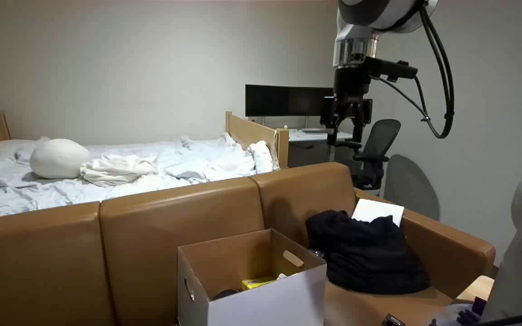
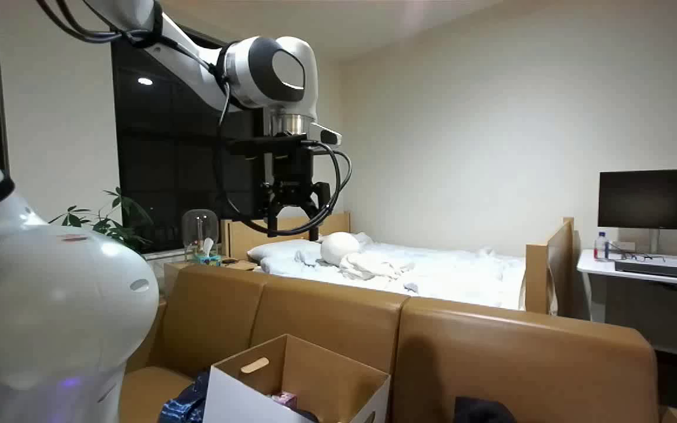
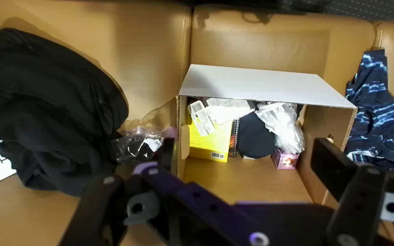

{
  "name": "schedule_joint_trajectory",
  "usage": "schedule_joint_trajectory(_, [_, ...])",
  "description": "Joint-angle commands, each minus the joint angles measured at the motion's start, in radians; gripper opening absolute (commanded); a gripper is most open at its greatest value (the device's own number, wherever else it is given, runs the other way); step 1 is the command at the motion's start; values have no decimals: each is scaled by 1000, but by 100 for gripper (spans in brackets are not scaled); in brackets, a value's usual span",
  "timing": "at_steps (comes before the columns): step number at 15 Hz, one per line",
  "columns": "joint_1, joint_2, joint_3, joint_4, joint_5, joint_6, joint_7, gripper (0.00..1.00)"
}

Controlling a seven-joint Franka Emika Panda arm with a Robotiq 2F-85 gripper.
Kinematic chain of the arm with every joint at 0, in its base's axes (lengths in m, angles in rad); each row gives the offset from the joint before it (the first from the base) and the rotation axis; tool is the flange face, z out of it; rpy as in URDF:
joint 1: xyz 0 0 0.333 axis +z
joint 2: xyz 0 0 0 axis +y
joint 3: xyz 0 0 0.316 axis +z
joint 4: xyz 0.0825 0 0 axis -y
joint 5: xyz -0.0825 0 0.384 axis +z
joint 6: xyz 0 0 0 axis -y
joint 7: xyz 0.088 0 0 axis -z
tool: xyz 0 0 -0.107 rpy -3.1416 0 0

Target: Take the umbrella and the jacket out of the box

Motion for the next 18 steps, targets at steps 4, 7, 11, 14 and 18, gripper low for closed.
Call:
schedule_joint_trajectory(4, [9,1,-7,2,-5,-2,4,100])
schedule_joint_trajectory(7, [9,1,-7,2,-5,-2,4,100])
schedule_joint_trajectory(11, [9,1,-7,2,-5,-2,4,100])
schedule_joint_trajectory(14, [19,52,24,28,1,72,41,100])
schedule_joint_trajectory(18, [48,248,37,102,45,281,48,100])
